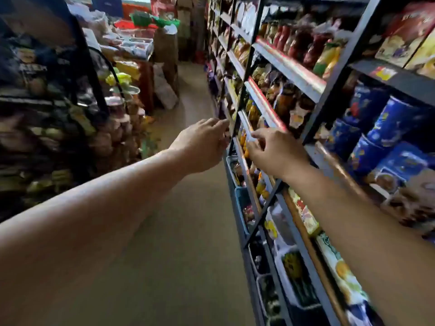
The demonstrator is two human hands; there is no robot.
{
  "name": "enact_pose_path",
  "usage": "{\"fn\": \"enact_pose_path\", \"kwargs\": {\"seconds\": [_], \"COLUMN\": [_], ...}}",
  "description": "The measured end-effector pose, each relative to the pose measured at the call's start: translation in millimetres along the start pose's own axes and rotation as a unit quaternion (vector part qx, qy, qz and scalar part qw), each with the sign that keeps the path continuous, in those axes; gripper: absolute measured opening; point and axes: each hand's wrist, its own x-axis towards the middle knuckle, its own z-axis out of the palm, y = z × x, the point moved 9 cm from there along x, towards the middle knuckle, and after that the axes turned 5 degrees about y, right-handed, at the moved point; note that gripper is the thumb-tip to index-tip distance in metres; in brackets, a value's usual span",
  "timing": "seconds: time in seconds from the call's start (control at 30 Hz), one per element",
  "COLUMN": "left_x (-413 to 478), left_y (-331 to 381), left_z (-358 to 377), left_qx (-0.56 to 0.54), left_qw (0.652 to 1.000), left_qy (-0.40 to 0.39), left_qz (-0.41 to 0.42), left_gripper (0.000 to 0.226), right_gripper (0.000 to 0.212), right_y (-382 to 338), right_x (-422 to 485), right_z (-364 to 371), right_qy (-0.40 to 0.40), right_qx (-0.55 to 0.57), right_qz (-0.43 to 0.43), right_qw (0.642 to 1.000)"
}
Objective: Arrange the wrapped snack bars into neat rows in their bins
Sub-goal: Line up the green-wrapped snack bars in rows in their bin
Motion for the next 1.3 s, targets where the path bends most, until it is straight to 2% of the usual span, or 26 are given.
{"fn": "enact_pose_path", "kwargs": {"seconds": [0.1, 0.2, 0.33, 0.43, 0.67, 0.9, 1.13, 1.3], "left_x": [-44.2, -91.3, -112.4, -109.1, -48.3, 58.8, 220.1, 309.3], "left_y": [-43.6, -100.8, -184.5, -241.1, -323.9, -390.7, -465.4, -565.7], "left_z": [81.0, 158.5, 228.8, 259.1, 307.5, 398.4, 437.3, 456.1], "left_qx": [0.000, 0.000, -0.003, -0.010, -0.034, -0.065, -0.085, -0.079], "left_qw": [0.993, 0.972, 0.938, 0.912, 0.896, 0.867, 0.882, 0.882], "left_qy": [-0.100, -0.198, -0.286, -0.327, -0.361, -0.400, -0.324, -0.297], "left_qz": [-0.066, -0.125, -0.195, -0.247, -0.257, -0.291, -0.332, -0.358], "left_gripper": [0.052, 0.053, 0.055, 0.065, 0.068, 0.068, 0.069, 0.068], "right_gripper": [0.033, 0.048, 0.075, 0.081, 0.076, 0.077, 0.070, 0.068], "right_y": [23.3, 36.3, 37.7, 40.0, 56.0, 129.1, 166.4, 150.5], "right_x": [-3.6, -8.0, 16.8, 43.9, 128.3, 249.8, 430.1, 573.6], "right_z": [92.7, 189.9, 289.4, 341.8, 399.4, 453.8, 497.7, 537.3], "right_qy": [-0.093, -0.199, -0.286, -0.340, -0.365, -0.336, -0.355, -0.351], "right_qx": [-0.008, -0.002, -0.042, -0.044, -0.018, 0.018, 0.026, 0.044], "right_qz": [0.035, 0.064, 0.060, 0.087, 0.128, 0.193, 0.156, 0.113], "right_qw": [0.995, 0.978, 0.956, 0.935, 0.922, 0.922, 0.921, 0.929]}}
